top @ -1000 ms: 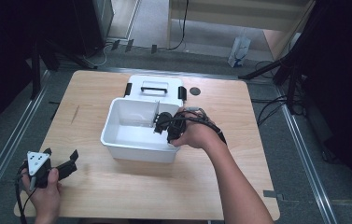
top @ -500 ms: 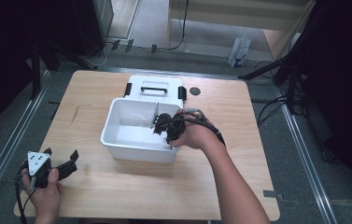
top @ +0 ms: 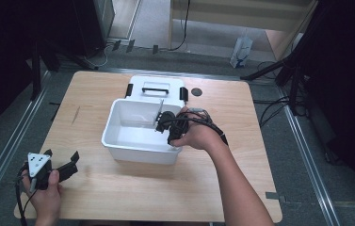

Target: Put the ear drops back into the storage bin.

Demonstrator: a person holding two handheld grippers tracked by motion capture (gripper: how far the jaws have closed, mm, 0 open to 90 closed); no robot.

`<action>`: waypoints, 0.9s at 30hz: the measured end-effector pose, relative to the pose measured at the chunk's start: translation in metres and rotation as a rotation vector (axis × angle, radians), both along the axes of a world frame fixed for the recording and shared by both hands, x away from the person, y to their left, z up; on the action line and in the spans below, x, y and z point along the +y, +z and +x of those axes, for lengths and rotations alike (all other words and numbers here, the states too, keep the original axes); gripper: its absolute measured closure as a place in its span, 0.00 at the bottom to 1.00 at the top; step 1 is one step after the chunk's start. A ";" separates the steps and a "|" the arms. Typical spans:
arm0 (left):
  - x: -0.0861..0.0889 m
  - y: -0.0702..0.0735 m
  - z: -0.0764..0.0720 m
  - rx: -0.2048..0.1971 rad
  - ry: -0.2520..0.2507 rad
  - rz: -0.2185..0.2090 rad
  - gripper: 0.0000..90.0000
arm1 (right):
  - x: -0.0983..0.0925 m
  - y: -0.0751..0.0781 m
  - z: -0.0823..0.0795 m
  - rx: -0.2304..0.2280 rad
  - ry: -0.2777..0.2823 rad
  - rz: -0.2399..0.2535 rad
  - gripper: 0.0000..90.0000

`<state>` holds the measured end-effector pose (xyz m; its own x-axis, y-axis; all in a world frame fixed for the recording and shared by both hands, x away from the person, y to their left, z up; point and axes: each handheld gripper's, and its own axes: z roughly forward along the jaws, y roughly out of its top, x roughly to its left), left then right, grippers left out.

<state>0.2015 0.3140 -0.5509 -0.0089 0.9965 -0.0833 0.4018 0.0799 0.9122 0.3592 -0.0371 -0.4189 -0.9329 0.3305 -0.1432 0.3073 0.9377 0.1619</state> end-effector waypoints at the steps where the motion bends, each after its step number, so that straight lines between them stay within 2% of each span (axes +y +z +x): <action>1: 0.000 0.000 0.000 0.000 0.002 0.001 0.09 | -0.001 0.005 -0.001 -0.002 0.002 0.028 0.66; 11: -0.001 0.000 0.000 -0.004 0.004 0.004 0.09 | -0.012 0.028 -0.012 -0.048 -0.020 0.087 0.43; 17: -0.001 0.000 0.000 -0.001 0.003 0.002 0.09 | -0.024 0.039 -0.017 -0.108 -0.091 0.104 0.24; 19: -0.001 0.000 0.000 -0.001 0.004 0.003 0.09 | -0.029 0.042 -0.018 -0.131 -0.129 0.108 0.16; 22: -0.001 0.000 0.000 -0.001 0.003 0.003 0.09 | -0.036 0.045 -0.019 -0.149 -0.175 0.116 0.09; 24: -0.001 0.000 0.000 -0.002 0.003 0.004 0.09 | -0.041 0.046 -0.019 -0.144 -0.210 0.125 0.00; 27: -0.001 0.000 0.000 -0.002 0.003 0.003 0.09 | -0.049 0.048 -0.020 -0.138 -0.235 0.143 0.00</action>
